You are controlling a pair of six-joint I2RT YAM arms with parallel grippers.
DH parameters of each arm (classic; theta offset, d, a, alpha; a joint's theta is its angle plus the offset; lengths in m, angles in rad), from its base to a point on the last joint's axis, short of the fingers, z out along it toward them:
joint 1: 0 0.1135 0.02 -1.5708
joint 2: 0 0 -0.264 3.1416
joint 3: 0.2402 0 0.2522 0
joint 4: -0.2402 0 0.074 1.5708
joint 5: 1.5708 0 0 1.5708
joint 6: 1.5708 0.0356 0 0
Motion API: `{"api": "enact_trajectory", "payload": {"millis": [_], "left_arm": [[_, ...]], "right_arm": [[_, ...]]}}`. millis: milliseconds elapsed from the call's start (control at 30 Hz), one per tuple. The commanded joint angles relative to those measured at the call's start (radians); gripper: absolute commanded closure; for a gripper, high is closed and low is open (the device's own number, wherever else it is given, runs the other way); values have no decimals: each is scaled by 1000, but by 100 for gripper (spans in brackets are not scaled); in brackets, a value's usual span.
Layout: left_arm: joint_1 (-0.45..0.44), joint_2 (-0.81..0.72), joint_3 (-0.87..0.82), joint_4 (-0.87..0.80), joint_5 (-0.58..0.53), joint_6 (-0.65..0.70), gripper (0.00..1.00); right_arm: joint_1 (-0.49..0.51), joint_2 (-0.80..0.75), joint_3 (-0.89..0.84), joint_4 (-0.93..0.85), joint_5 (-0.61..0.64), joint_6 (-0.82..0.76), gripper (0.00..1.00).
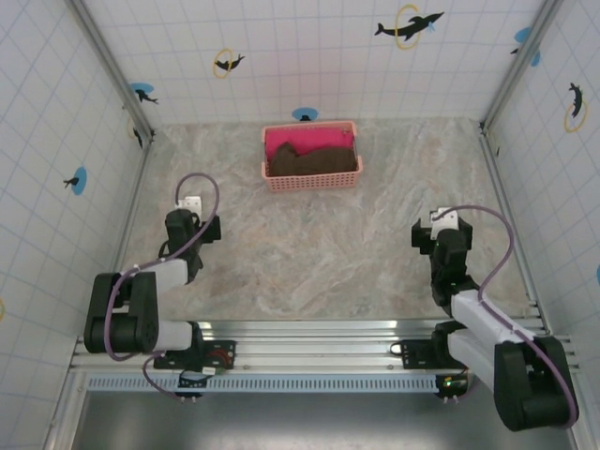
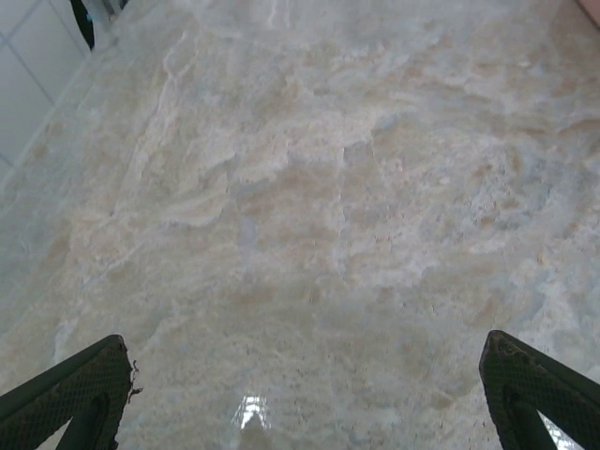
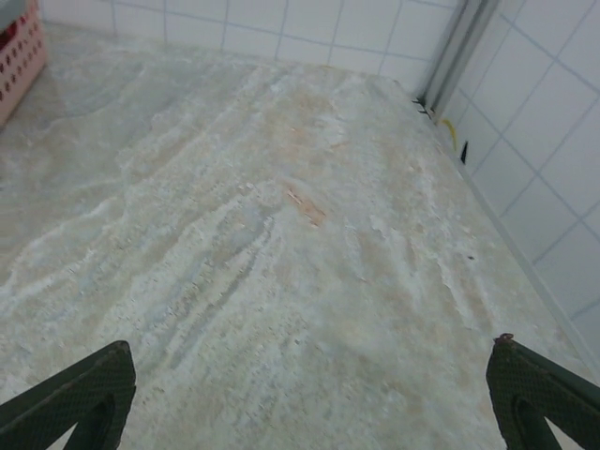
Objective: Roll up the long pants
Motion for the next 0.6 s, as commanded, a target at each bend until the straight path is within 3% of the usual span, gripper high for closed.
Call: {"api": "enact_trajectory", "payload": {"millis": [0,200,233,400,567], "left_arm": [[-23,6,-10,166,-12,76,3],[-25,14,3,151,-11,75,3],[-25,13,4,149,-12,77,2],[-66,6,-61,277,15,140,2],[-71,45,10,186,52,165,2]], "right_arm": [[12,159,42,237,-85,-29,1],[-18,523,183,378,-269,-86,1],[-41,500,195,308,-292,-75,1],[-45,514,210,304,-307,-71,1],[-32,508,239,240,-191,-42,1]]}}
